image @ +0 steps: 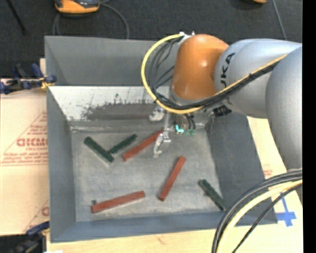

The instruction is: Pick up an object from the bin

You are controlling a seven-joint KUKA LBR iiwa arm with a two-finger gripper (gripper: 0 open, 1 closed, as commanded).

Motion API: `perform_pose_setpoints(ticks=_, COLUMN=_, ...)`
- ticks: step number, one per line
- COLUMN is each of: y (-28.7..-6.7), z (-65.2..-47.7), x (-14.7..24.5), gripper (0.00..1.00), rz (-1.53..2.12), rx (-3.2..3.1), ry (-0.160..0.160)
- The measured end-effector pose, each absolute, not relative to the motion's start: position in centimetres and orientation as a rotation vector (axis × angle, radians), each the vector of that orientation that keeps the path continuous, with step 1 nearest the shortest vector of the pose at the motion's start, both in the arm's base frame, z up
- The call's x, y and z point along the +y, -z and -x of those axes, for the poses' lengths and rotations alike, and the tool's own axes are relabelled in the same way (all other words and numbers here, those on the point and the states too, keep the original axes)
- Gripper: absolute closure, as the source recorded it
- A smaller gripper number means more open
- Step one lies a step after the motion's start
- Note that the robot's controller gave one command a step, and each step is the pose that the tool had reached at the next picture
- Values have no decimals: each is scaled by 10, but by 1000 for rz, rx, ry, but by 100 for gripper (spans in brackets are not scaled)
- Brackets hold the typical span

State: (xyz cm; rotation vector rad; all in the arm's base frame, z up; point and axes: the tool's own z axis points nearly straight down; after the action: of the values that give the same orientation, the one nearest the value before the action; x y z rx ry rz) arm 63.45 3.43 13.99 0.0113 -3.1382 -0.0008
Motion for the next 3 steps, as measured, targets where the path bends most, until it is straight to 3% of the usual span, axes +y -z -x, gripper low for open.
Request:
perform_pose_setpoints(ticks=1, y=-145, z=-636, x=34, gripper=0, rz=-11, rx=-3146, ry=1)
perform_pose_setpoints(ticks=2, y=-81, z=-645, x=48, gripper=100, rz=129, rx=-3142, ry=5)
perform_pose_setpoints(ticks=3, y=-81, z=-645, x=48, gripper=100, rz=130, rx=-3143, ry=6)
